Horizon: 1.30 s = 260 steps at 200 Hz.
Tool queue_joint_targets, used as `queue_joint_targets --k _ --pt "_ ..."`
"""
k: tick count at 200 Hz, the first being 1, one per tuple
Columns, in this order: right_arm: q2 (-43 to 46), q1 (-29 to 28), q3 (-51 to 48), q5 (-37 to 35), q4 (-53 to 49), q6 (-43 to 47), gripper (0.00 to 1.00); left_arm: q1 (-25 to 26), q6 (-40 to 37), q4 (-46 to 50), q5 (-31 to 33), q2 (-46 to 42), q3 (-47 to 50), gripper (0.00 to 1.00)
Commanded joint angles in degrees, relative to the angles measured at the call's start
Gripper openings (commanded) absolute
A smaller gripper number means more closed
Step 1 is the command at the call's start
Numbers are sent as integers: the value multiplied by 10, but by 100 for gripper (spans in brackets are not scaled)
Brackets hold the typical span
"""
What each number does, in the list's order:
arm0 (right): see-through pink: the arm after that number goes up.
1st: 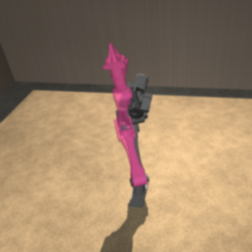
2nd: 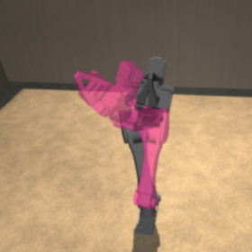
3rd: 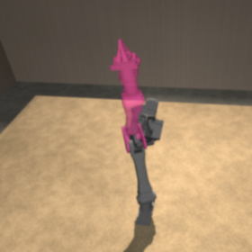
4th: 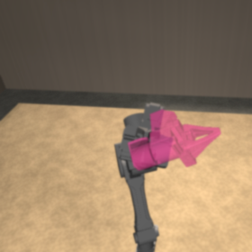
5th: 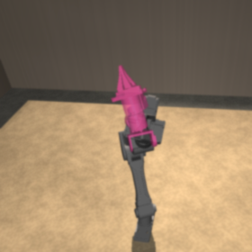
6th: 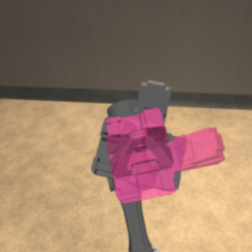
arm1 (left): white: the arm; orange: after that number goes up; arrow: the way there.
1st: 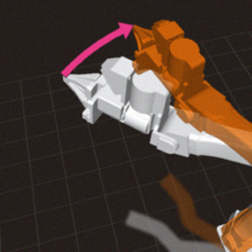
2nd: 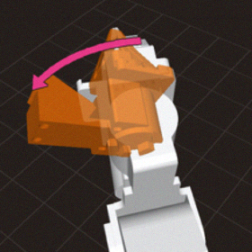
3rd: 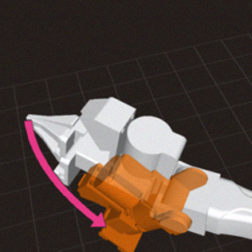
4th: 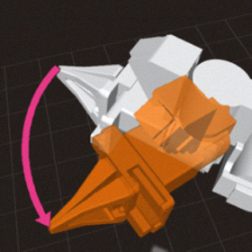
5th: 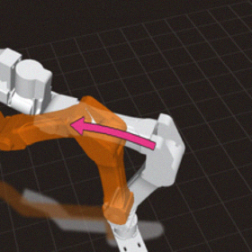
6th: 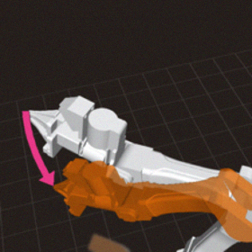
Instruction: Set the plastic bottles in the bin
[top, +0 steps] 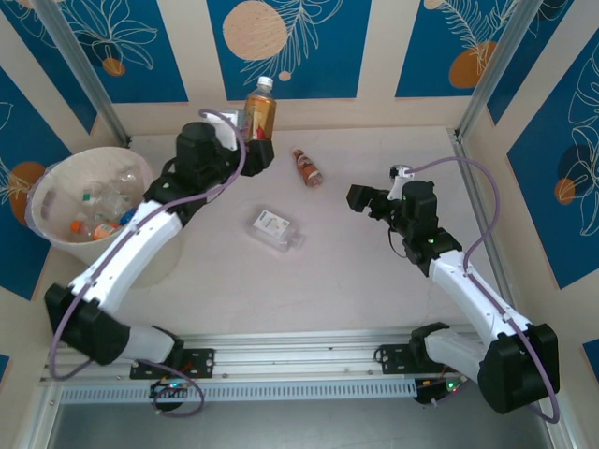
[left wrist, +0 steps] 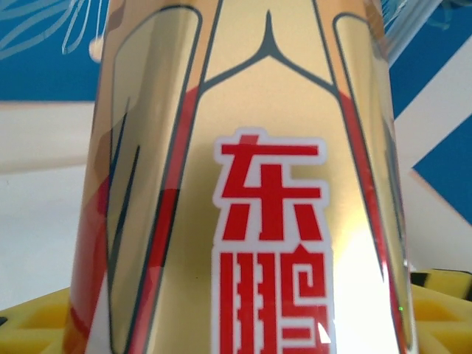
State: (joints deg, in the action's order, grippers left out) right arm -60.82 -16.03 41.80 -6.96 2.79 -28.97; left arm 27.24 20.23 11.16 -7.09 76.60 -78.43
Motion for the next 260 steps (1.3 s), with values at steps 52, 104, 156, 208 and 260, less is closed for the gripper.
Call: queue_joint_targets --k 52,104,156,208,260 --pt "8 1 -24 64 87 -1 99 2 -77 32 60 -181 31 36" --pt "-9 -2 -26 58 113 -3 99 2 -144 65 280 -249 26 33" --pt "-44 -2 -16 68 122 -14 99 -39 -235 9 516 -249 41 32" --pt "-61 -5 -6 62 111 -7 99 -260 -72 216 346 -213 -13 34" --pt "-89 -5 16 77 106 -9 99 -366 -17 245 306 -203 35 39"
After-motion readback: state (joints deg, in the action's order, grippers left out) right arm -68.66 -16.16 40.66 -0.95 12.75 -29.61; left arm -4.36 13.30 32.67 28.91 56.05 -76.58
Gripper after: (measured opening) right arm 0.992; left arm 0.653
